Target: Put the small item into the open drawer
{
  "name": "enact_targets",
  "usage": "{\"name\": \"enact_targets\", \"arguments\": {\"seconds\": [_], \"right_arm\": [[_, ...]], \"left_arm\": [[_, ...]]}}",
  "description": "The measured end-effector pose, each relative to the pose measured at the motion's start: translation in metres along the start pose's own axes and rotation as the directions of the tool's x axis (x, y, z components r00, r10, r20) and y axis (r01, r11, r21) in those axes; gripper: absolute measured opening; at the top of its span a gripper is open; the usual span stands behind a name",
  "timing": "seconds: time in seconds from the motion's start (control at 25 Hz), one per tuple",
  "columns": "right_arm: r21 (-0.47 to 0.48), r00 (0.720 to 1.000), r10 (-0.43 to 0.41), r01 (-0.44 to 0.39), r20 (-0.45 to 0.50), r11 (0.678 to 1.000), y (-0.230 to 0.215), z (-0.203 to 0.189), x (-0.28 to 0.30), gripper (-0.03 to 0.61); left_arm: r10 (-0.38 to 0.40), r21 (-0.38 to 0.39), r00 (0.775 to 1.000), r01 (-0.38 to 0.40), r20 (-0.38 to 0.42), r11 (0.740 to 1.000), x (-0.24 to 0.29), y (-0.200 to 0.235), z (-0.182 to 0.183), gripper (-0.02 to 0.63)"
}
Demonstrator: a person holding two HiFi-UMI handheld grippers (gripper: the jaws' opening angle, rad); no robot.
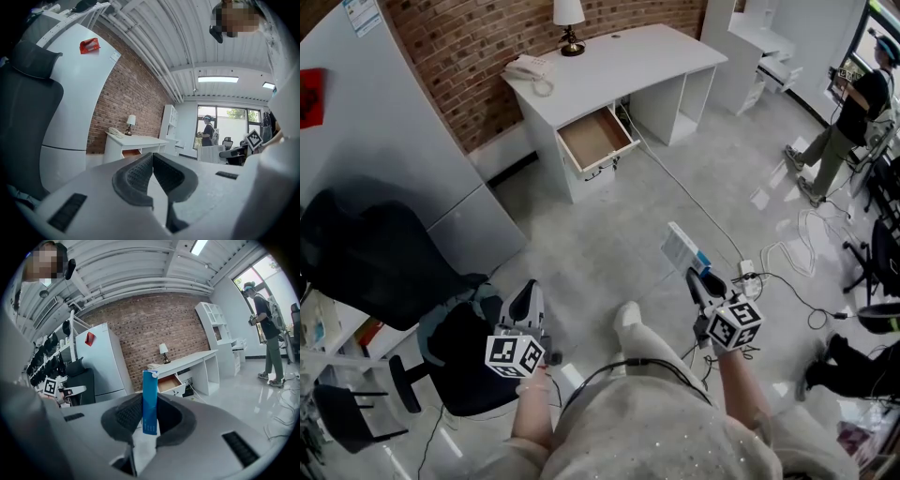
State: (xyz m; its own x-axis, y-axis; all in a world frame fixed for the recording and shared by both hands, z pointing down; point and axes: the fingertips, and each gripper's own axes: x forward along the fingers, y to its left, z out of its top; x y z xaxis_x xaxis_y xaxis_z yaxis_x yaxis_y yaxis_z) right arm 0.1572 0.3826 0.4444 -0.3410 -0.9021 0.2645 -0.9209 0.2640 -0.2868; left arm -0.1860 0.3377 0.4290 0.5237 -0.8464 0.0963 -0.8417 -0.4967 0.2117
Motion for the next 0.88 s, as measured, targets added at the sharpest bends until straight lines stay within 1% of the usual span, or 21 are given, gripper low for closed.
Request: {"name": "enact_targets", "arguments": {"seconds": [0.12, 0.28, 0.48, 0.64, 0.88], "right_arm": [[0.002, 1.000, 0.008, -0.008, -0.023, 1.000, -0.004, -0.003, 0.015, 0.072], [0.009, 1.000, 0.014, -0.013, -0.027, 1.000, -0.012, -0.001, 0.046, 0.072], [-0.001, 1.000, 0.023, -0.023, -0.014, 1.000, -0.023, 0.016, 0.096, 0.072], [-0.007, 0.999, 0.040, -0.041, -0.035, 0.999, -0.030, 0.024, 0.137, 0.073], [-0.002, 0.997, 0.048, -0.048, -0.052, 0.999, -0.043, 0.042, 0.187, 0.074]], "left_arm": [[0.012, 0.002, 1.000, -0.012, 0.003, 1.000, 0.011, 0.010, 0.002, 0.006], [0.028, 0.015, 1.000, -0.028, 0.004, 1.000, 0.027, 0.028, 0.007, 0.006], [0.054, 0.043, 0.999, -0.054, 0.000, 0.998, 0.056, 0.055, 0.017, 0.006], [0.078, 0.042, 0.997, -0.078, -0.002, 0.996, 0.086, 0.080, 0.024, 0.006], [0.078, 0.034, 0.997, -0.077, -0.018, 0.996, 0.134, 0.100, 0.031, 0.006]]}}
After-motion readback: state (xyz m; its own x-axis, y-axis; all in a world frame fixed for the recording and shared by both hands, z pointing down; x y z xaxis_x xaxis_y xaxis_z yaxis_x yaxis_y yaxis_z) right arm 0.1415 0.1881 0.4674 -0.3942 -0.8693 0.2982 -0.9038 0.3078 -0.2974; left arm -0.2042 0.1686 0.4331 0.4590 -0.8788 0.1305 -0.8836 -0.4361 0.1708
